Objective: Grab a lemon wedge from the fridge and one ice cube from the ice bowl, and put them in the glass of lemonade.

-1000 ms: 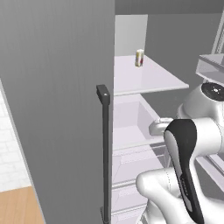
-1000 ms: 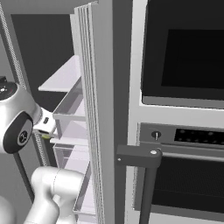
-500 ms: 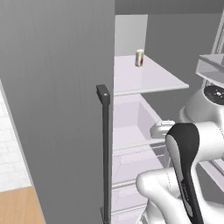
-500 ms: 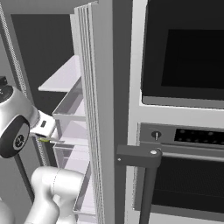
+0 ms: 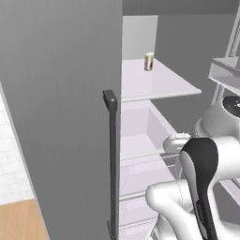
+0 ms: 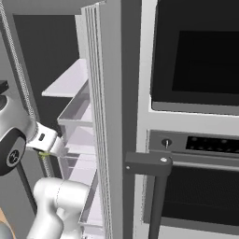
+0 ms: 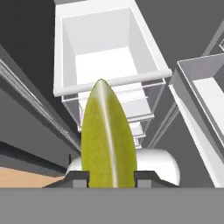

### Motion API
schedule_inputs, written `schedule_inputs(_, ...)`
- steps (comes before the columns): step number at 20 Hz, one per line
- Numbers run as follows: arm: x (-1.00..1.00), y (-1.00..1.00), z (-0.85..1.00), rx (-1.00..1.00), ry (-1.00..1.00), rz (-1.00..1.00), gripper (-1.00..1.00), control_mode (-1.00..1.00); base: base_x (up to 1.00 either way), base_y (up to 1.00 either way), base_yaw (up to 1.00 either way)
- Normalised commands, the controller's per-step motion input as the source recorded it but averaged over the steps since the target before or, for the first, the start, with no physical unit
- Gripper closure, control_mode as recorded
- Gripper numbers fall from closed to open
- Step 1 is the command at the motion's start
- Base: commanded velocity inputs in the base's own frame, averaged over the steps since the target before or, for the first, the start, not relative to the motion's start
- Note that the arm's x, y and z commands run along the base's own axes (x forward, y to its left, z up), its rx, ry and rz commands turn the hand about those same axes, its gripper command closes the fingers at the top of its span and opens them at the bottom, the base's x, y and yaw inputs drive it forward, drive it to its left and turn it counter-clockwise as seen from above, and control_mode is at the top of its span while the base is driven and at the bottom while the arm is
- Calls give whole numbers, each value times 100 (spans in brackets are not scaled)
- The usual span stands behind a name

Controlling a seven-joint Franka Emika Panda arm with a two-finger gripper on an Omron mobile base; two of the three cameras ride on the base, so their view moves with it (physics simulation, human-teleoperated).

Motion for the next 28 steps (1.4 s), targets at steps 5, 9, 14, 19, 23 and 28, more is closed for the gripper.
schedule_inputs(5,0,0,0,0,0,0,100,100,-98,18,0)
schedule_inputs(9,0,0,0,0,0,0,100,100,-100,23,0)
schedule_inputs(14,0,0,0,0,0,0,100,100,-96,3,-3)
schedule_inputs(19,0,0,0,0,0,0,100,100,-75,-47,-46)
schedule_inputs(23,0,0,0,0,0,0,100,100,-30,-58,-62)
schedule_inputs(28,0,0,0,0,0,0,100,100,-4,-73,-59)
